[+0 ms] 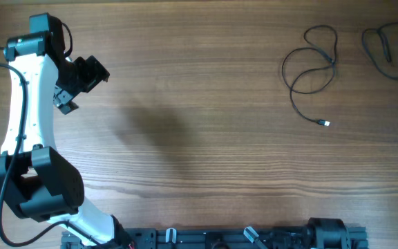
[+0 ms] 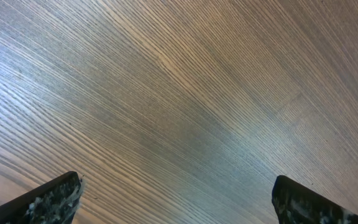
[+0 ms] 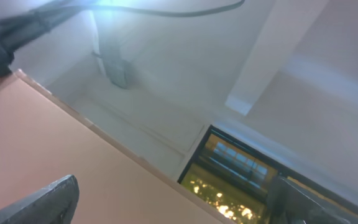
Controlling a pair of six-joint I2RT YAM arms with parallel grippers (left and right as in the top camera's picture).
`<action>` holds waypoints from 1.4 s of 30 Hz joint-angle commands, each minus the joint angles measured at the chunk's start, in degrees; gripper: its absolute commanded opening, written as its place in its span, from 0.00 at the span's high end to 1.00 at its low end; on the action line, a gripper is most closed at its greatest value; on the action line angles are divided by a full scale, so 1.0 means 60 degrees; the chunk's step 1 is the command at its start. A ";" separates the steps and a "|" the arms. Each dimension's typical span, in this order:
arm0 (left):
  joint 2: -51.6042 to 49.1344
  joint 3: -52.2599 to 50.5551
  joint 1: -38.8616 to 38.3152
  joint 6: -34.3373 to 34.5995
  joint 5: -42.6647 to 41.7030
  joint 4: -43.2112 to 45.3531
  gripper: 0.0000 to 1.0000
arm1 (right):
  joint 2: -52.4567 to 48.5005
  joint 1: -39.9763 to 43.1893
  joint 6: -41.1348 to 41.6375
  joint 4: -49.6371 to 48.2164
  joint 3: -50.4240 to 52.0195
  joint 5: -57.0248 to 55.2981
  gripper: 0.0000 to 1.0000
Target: Untangle cables
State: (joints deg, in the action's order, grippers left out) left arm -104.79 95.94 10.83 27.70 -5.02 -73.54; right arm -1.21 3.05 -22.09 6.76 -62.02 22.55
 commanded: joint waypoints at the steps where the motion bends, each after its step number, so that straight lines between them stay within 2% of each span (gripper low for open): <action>1: -0.0036 0.0018 0.0036 -0.0076 -0.0076 0.0000 0.00 | 0.0153 0.0197 -0.0761 0.0015 0.0481 0.0080 0.00; 4: -0.0036 0.0018 0.0036 -0.0076 -0.0076 0.0000 0.00 | 0.0153 0.0193 -0.1337 0.0029 0.1053 -0.0055 0.00; 8: -0.0036 0.0018 0.0036 -0.0076 -0.0076 0.0000 0.00 | 0.0149 0.0193 -0.0987 0.0619 0.1887 -0.0076 0.00; 11: -0.0036 0.0018 0.0036 -0.0076 -0.0076 0.0000 0.00 | 0.0098 0.0193 0.0867 0.1362 0.2495 -0.0095 0.00; 14: -0.0036 0.0018 0.0036 -0.0076 -0.0076 0.0000 0.00 | 0.0011 0.0193 0.3497 0.1308 0.3508 -0.0117 0.00; 16: -0.0036 0.0018 0.0036 -0.0076 -0.0076 0.0000 0.00 | -0.0025 0.0193 0.4215 0.1228 0.4116 -0.0117 0.00; 20: -0.0036 0.0018 0.0036 -0.0076 -0.0076 0.0000 0.00 | -0.0029 0.0193 0.4273 0.1038 0.5388 -0.0117 0.00; 29: -0.0036 0.0018 0.0036 -0.0076 -0.0076 0.0000 0.00 | -0.0029 0.0193 0.4309 -0.0809 0.8098 -0.0594 0.00; 35: -0.0036 0.0018 0.0036 -0.0076 -0.0076 0.0000 0.00 | -0.0029 0.0193 0.6262 -0.1027 0.9373 -0.2422 0.00; 42: -0.0036 0.0018 0.0036 -0.0076 -0.0076 0.0000 0.00 | -0.0029 0.0193 0.6171 -0.1807 1.0295 -0.2455 0.00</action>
State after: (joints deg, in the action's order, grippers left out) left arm -104.79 95.94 10.83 27.70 -5.02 -73.54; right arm -1.43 3.95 12.91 -3.36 -1.96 10.11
